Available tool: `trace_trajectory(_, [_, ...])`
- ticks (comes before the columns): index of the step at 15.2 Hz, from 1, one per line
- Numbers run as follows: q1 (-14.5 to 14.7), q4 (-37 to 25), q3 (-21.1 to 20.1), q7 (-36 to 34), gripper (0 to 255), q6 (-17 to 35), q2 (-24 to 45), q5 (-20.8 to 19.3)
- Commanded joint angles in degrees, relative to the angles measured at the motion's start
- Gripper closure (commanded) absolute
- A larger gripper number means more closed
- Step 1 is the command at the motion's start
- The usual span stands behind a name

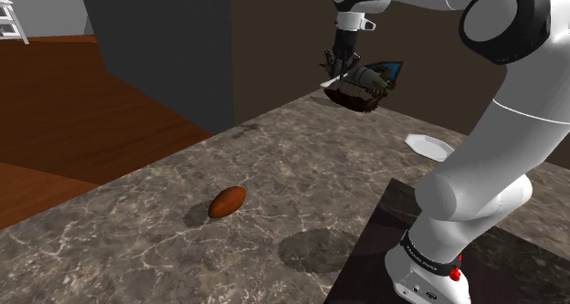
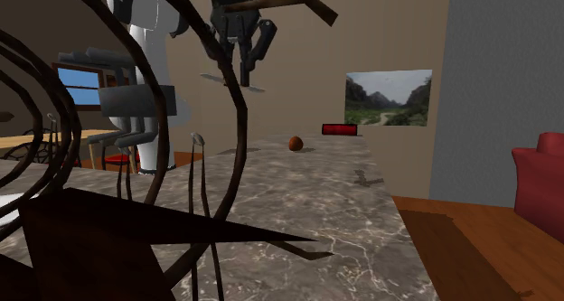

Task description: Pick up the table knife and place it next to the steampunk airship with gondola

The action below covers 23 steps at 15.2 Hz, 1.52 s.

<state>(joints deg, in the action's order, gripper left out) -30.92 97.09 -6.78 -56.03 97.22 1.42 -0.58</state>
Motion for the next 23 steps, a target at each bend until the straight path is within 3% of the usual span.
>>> trace_trajectory(1, [0.0, 1.7, 0.0, 0.0, 255, 1.7, -0.1, 0.0])
trace_trajectory(23, [0.0, 16.0, 0.0, -0.3, 255, 18.2, 2.2, -0.3])
